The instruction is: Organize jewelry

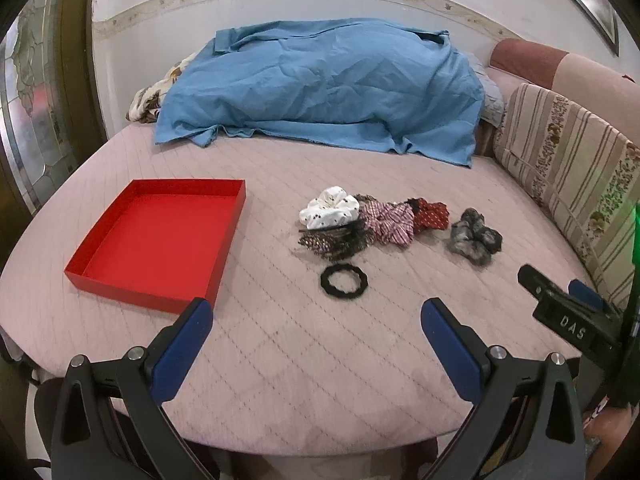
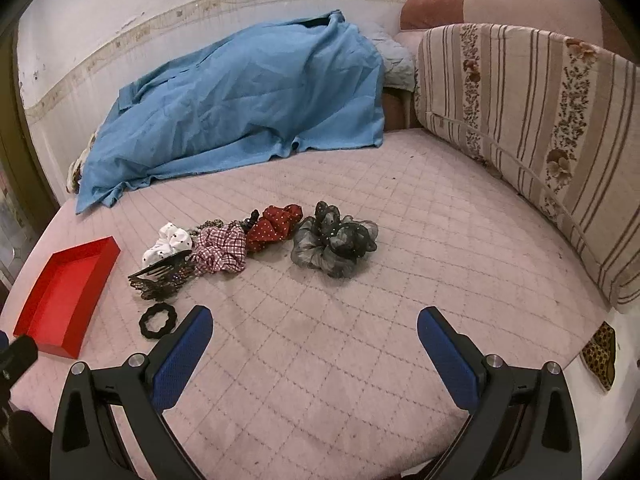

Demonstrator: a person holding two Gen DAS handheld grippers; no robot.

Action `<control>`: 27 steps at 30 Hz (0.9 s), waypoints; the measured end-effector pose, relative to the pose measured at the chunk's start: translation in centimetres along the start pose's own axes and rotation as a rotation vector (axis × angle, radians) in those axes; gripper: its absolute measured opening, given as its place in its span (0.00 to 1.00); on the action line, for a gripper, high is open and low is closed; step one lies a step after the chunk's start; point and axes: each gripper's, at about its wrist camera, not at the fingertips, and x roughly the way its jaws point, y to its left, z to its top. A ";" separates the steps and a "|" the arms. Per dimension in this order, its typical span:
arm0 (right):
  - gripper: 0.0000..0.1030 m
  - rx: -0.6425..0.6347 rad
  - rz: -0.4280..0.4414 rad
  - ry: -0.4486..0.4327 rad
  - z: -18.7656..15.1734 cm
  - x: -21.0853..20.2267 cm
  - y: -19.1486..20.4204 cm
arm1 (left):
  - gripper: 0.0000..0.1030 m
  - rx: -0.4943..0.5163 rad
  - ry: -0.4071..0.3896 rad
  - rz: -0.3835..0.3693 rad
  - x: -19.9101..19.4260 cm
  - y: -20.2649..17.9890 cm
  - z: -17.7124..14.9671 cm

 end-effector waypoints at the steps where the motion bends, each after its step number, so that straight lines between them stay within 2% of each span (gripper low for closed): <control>1: 1.00 0.001 -0.003 -0.006 0.0 -0.4 0.0 | 1.00 -0.002 -0.003 -0.001 -0.3 0.0 -0.2; 9: 1.00 0.024 -0.036 -0.068 -0.4 -3.4 -0.2 | 1.00 -0.006 -0.063 -0.043 -4.3 -0.5 -2.4; 12: 1.00 0.032 -0.042 -0.091 -0.4 -4.3 -0.2 | 1.00 0.009 -0.092 -0.085 -5.6 -0.9 -3.0; 19: 1.00 0.036 -0.047 -0.117 0.0 -5.0 -0.3 | 1.00 0.114 -0.043 -0.206 -5.3 -3.3 -3.8; 24: 1.00 0.039 -0.048 -0.091 -0.1 -3.9 -0.9 | 1.00 0.192 -0.045 -0.304 -5.2 -5.1 -4.0; 27: 1.00 0.051 -0.048 -0.070 -0.3 -2.8 -1.4 | 1.00 0.242 -0.021 -0.325 -4.4 -6.2 -4.2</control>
